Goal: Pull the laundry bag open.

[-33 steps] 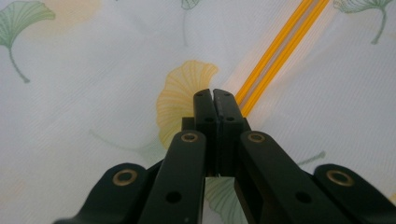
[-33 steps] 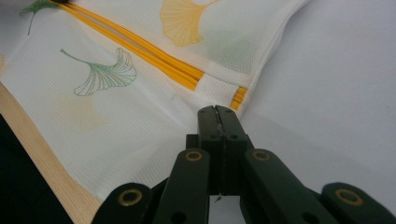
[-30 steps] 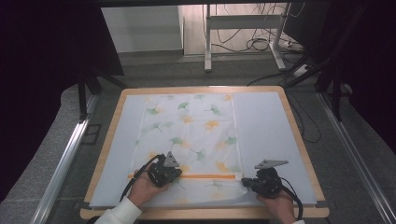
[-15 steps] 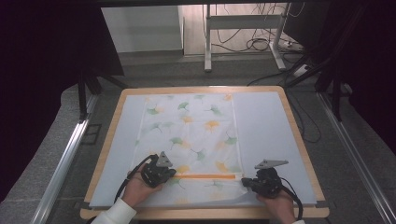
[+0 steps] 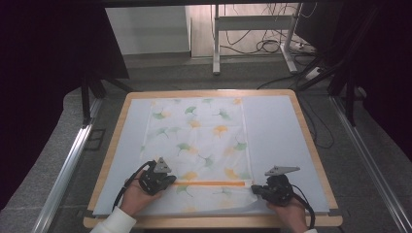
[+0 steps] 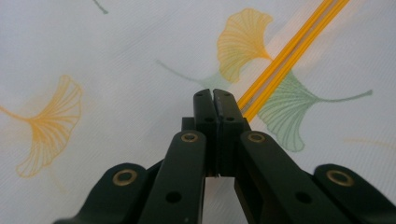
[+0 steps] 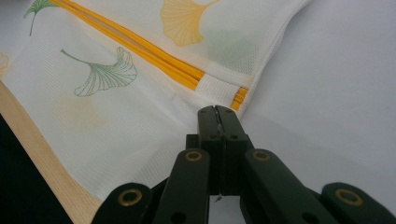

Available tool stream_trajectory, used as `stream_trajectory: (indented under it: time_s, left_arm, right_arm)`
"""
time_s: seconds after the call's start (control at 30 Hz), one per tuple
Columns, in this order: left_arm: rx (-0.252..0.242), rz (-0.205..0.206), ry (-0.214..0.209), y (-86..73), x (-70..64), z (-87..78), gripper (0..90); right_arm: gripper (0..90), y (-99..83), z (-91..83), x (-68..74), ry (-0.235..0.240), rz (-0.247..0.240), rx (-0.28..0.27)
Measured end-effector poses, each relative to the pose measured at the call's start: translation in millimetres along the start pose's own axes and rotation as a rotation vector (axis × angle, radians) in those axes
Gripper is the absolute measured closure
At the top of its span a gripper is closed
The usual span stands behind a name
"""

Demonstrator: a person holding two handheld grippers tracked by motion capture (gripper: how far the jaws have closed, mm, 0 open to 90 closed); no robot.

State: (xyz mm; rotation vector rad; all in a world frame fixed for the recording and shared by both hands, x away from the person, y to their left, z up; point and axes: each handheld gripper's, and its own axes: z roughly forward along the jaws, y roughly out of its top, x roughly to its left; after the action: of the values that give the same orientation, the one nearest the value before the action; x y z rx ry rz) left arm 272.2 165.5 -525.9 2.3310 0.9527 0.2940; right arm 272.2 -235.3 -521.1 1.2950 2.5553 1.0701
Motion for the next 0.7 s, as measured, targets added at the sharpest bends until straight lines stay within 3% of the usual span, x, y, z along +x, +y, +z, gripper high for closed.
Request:
stream_trajectory:
  time_s: [0.7]
  left_arm:
    - [-0.009, -0.059, 0.03, -23.2, 19.5, -15.1, 90.0]
  right_arm:
    - [89.6, 0.1, -0.2, -0.5, 0.0, -0.006, 0.002]
